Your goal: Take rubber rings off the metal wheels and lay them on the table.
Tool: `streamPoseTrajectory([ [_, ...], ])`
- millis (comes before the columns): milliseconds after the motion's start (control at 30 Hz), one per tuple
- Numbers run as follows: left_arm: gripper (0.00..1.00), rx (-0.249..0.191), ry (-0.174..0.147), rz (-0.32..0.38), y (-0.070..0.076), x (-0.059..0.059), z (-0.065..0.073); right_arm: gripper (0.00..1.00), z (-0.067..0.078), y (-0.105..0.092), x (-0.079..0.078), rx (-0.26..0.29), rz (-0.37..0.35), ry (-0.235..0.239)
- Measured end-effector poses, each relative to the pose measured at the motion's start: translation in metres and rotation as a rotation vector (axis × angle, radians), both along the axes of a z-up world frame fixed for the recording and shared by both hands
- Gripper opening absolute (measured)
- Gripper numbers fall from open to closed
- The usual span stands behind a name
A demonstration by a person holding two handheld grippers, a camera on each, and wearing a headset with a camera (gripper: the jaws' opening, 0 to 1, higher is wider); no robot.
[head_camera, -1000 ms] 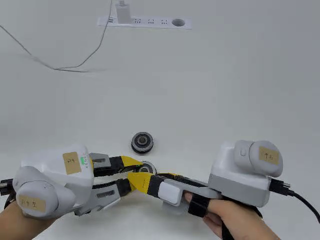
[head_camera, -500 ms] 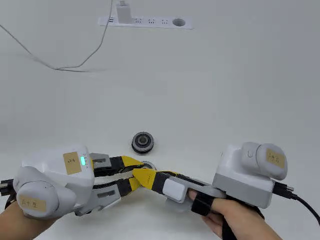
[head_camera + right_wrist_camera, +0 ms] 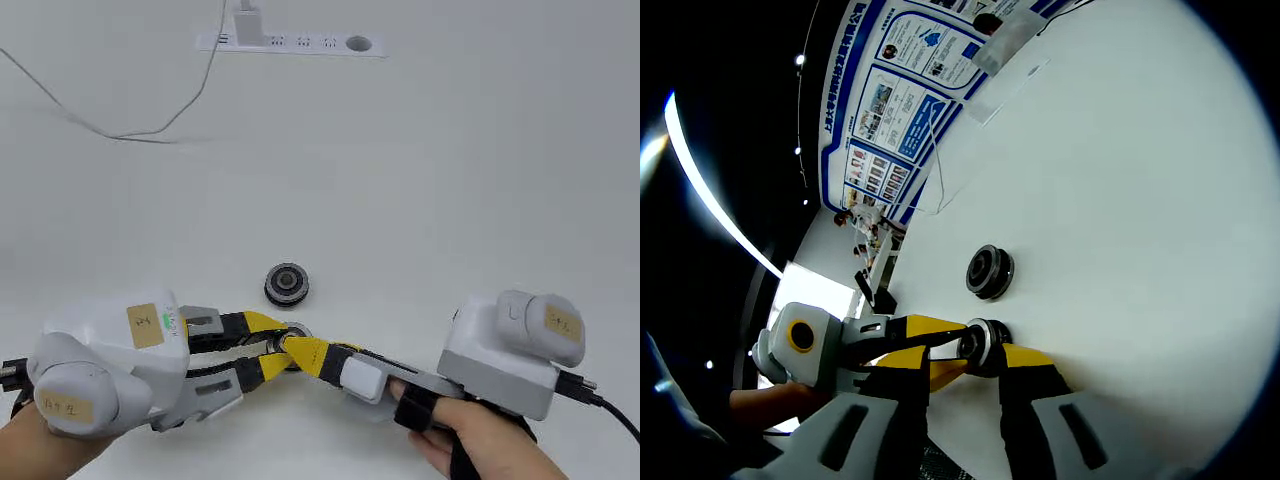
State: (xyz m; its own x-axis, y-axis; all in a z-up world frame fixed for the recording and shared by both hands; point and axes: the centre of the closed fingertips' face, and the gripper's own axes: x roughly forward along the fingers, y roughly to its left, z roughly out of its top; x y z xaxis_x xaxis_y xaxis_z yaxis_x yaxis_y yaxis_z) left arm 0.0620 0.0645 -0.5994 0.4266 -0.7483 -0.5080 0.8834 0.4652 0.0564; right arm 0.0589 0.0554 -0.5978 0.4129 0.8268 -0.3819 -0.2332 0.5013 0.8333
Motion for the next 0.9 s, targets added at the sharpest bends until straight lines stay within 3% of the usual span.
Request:
streamPoseTrajectory([
  [900, 0.12, -0.004, 0.0, 0.007, -0.0018, -0.0004, 0.0023, 0.07, -0.0086, -0.0089, 0.0037, -0.016, -0.019, -0.01],
])
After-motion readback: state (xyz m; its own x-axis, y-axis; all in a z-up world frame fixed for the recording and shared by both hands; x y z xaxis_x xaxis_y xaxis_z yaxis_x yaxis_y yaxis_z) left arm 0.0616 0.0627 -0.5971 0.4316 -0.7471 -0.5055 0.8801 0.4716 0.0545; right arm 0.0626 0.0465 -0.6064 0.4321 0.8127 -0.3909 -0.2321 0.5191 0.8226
